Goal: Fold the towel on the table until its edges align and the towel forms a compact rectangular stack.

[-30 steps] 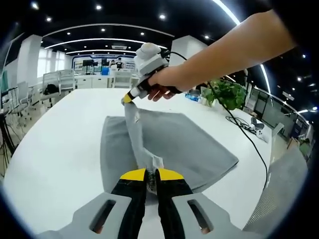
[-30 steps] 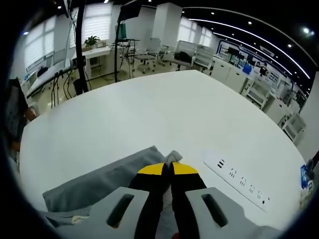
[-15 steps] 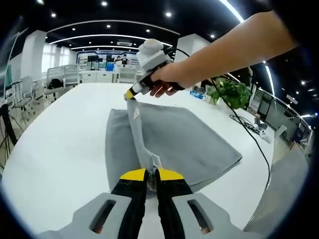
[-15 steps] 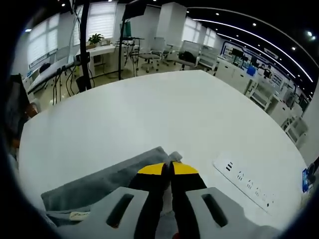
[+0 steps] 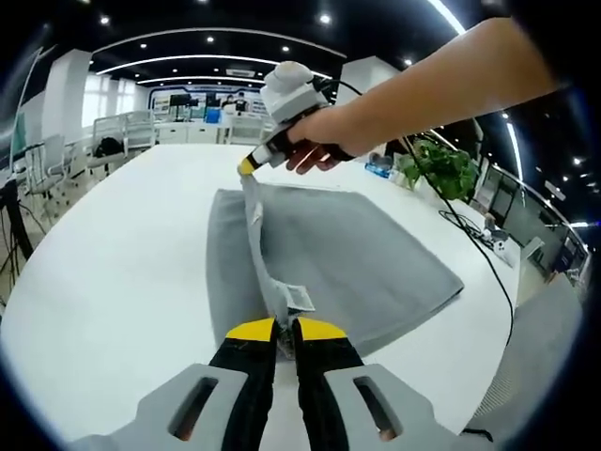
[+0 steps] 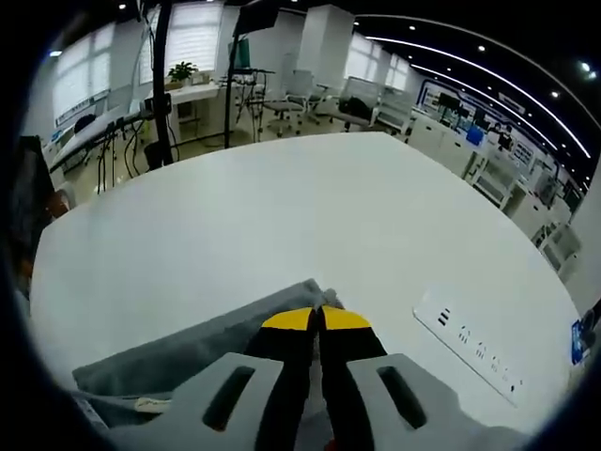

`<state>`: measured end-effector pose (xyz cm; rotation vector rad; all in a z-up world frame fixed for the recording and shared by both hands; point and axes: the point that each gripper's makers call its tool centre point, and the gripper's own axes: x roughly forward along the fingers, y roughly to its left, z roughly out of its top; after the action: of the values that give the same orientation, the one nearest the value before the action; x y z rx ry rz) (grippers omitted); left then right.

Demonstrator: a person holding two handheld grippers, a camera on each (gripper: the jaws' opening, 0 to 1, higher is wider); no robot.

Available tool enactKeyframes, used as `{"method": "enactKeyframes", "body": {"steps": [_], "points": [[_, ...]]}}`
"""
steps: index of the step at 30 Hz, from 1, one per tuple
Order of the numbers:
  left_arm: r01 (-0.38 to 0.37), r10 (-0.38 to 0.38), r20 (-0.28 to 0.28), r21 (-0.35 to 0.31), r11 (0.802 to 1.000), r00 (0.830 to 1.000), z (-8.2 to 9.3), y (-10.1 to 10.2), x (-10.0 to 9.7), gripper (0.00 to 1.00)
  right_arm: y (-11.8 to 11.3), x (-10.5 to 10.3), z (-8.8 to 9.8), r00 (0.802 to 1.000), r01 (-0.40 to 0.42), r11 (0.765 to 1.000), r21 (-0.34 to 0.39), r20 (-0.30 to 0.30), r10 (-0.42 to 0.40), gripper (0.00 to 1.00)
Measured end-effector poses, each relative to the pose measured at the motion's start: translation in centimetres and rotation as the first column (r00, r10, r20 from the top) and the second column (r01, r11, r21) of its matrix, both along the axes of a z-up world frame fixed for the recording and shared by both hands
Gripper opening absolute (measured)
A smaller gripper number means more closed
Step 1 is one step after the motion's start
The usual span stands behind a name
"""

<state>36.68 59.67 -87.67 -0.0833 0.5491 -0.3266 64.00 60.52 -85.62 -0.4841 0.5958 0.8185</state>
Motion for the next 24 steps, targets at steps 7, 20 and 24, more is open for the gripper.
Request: {"method": "enactKeyframes", "body": {"steps": [7, 20, 24], "points": [[-0.016, 0.018, -0.035, 0.048, 0.999, 0.999, -1.2, 1.0, -0.3, 0.08, 0.4, 1.1, -0.7, 1.0, 0.008, 1.0, 0.011, -0.01, -0.008, 0.02], [-0.059, 0.058, 0.009, 0.078, 0.995, 0.998, -0.6, 2.5, -0.7, 0.1, 0.2, -1.0, -0.2, 1.0, 0.005, 1.0, 0.026, -0.028, -0.005, 0.12], [0.038, -0.043, 0.042, 0.117, 0.992, 0.998, -0.1, 0.6, 0.2, 0.1, -0.4, -0.7, 0.1, 1.0, 0.003, 1.0, 0.026, -0.027, -0.002, 0.13]]}}
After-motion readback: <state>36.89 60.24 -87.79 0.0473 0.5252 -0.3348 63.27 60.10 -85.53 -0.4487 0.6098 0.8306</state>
